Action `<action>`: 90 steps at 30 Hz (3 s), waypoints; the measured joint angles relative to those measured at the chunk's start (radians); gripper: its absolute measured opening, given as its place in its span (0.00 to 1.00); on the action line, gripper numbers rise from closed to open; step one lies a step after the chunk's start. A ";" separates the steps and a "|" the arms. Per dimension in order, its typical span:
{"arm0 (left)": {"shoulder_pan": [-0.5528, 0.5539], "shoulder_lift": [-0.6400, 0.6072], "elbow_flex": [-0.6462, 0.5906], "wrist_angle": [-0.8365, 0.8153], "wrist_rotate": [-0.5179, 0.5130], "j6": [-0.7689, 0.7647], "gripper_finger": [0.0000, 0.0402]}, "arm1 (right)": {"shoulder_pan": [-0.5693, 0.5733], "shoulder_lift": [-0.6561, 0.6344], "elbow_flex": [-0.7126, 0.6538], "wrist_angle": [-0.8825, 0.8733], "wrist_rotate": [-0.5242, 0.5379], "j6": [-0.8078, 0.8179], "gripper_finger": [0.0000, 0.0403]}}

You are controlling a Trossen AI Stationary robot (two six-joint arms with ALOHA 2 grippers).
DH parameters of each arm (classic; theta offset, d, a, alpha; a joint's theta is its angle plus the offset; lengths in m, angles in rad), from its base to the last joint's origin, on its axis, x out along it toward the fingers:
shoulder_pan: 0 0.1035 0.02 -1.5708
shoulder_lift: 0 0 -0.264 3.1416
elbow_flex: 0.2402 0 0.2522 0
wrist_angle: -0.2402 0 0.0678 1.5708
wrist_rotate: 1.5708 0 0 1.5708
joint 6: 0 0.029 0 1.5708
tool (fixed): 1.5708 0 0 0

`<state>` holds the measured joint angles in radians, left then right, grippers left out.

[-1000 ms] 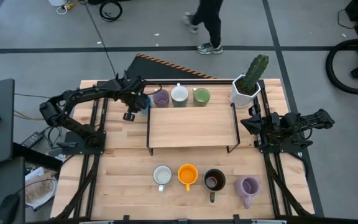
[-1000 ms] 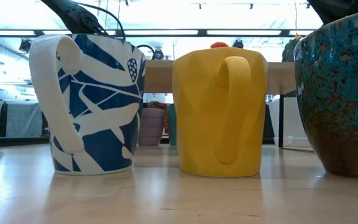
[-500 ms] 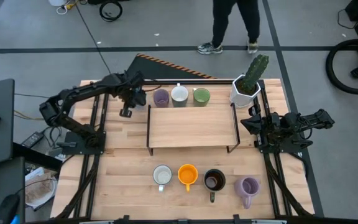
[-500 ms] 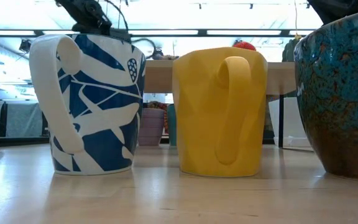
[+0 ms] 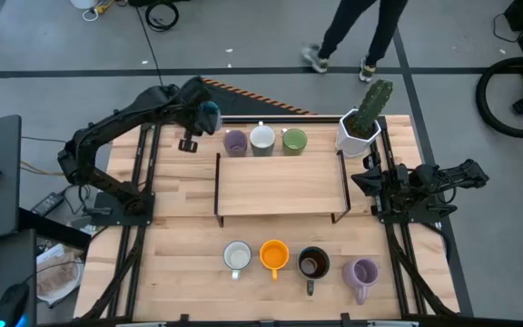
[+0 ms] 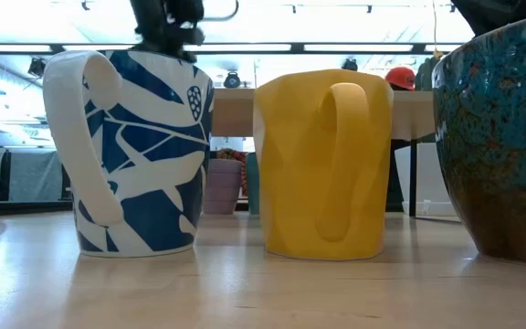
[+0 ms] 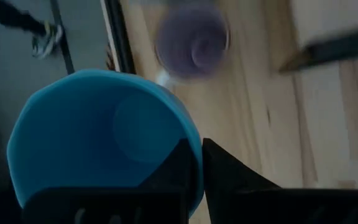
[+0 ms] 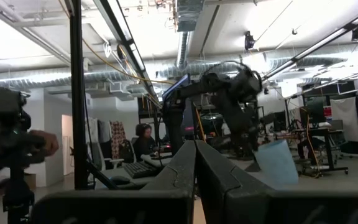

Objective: Place coffee mugs
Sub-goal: Put the light blue mug on the shelf

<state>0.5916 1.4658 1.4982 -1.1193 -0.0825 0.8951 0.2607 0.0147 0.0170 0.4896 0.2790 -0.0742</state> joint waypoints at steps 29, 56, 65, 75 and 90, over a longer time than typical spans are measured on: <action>-0.347 0.305 0.472 -0.032 0.266 -0.352 0.07 | 0.000 0.000 0.000 0.026 0.019 -0.052 0.04; -0.432 0.610 0.769 -0.167 0.195 -0.360 0.07 | 0.000 0.000 0.000 -0.012 0.019 -0.033 0.04; -0.439 0.618 0.770 -0.169 0.183 -0.349 0.10 | 0.000 0.000 0.000 -0.017 0.037 -0.032 0.04; -0.459 0.620 0.770 -0.108 0.179 -0.333 0.30 | 0.000 0.000 0.000 -0.019 0.037 -0.031 0.04; -0.437 0.516 0.769 -0.103 0.164 -0.412 0.45 | 0.000 0.000 0.000 -0.031 0.037 -0.008 0.04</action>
<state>0.1549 1.9815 2.2677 -1.2219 0.0818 0.4830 0.2604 0.0151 0.0166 0.4587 0.3164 -0.0822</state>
